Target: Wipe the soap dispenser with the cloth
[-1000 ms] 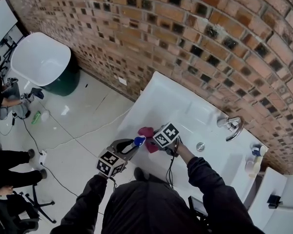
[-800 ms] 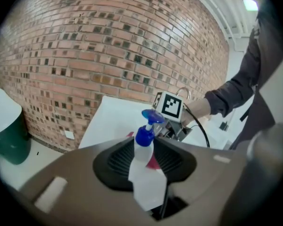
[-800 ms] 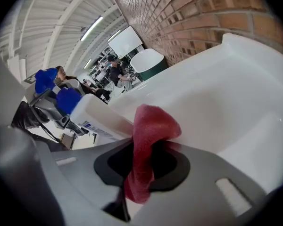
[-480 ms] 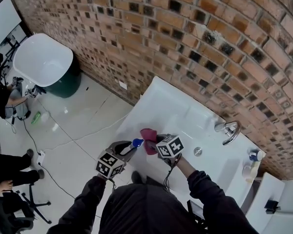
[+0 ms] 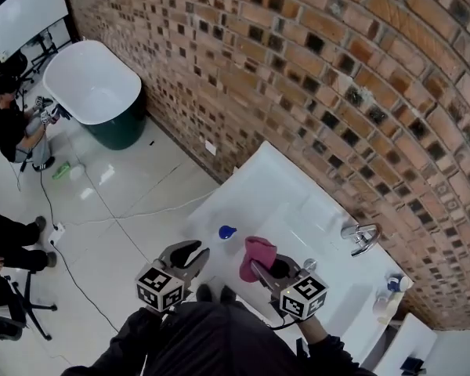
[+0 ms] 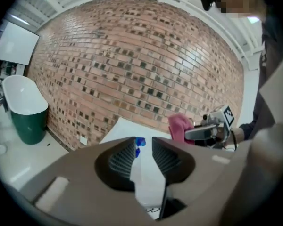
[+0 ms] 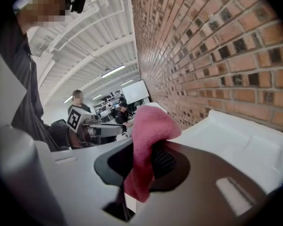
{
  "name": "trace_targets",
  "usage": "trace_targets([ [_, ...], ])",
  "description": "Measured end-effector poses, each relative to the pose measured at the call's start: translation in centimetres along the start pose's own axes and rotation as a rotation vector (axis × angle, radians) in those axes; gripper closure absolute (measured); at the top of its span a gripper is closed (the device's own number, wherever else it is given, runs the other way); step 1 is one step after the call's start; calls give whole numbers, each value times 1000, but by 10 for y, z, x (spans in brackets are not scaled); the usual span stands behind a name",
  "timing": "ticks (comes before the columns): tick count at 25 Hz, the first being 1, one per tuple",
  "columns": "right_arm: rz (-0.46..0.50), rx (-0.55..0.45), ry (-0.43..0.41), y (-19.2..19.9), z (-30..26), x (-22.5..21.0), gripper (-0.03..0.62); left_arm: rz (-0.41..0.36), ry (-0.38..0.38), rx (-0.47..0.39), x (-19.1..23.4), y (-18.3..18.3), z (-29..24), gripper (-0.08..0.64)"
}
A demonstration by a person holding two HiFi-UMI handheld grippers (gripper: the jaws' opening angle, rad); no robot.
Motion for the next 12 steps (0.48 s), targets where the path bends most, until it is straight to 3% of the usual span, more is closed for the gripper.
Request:
trace_targets([
  [12, 86, -29, -20, -2, 17, 37, 521, -23, 19, -33, -29, -5, 21, 454],
])
Point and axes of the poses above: the fingertips, and each gripper's own axes: z backward along the fingers, x to its left, y out of its underside, the point moved 4 cm from there along z, backward along the fingers, and after that the axes turned 14 degrees about -z, right-handed, at the moved point
